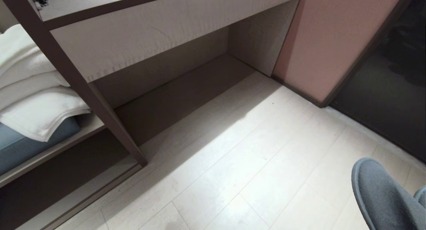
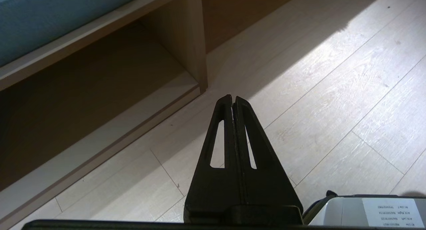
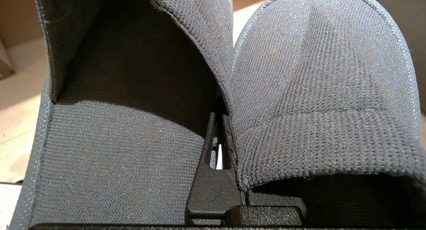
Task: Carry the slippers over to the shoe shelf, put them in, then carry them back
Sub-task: Place the slippers into the shoe cabinet
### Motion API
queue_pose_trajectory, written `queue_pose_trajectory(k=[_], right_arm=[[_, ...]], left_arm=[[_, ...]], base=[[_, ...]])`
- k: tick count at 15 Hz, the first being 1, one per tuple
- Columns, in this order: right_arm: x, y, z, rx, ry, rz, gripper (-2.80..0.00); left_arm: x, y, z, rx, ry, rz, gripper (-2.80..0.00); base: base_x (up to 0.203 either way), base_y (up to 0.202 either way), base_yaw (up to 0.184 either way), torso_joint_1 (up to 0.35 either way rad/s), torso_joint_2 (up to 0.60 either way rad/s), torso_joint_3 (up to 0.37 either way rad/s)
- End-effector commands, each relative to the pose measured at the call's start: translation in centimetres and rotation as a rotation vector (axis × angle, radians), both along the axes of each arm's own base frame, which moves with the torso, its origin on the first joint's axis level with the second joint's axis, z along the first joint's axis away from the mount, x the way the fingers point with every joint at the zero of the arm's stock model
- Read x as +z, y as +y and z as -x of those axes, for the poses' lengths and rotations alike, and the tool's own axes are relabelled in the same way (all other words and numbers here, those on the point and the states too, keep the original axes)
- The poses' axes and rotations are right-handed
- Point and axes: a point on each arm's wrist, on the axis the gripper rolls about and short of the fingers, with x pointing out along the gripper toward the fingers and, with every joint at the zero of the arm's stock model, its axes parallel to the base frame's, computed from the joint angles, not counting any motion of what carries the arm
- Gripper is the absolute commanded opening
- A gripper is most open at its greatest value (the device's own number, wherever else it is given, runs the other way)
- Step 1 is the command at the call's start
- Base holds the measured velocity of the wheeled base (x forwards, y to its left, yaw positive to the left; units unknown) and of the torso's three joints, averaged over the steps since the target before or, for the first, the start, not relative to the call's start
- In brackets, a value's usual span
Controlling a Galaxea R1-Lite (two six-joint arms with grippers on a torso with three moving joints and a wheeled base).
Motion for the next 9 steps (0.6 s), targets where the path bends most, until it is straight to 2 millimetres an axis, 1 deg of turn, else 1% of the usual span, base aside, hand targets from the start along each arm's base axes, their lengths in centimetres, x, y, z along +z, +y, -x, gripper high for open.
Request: queue_pose_trajectory(k=[1, 9], right_arm=[[0.01, 0.0, -0.01, 0.001, 0.002, 0.001, -2.8], [0.01, 0.0, -0.01, 0.001, 0.002, 0.001, -2.8]], left_arm=[[0.0, 0.0, -0.01, 0.0, 0.0, 0.0, -2.8], [0.0, 0.0, -0.01, 0.0, 0.0, 0.001, -2.8]], base=[[0.0, 0.0, 0.0, 0.001, 0.0, 0.193], [0.0, 0.0, 0.0, 0.004, 0.0, 0.203]])
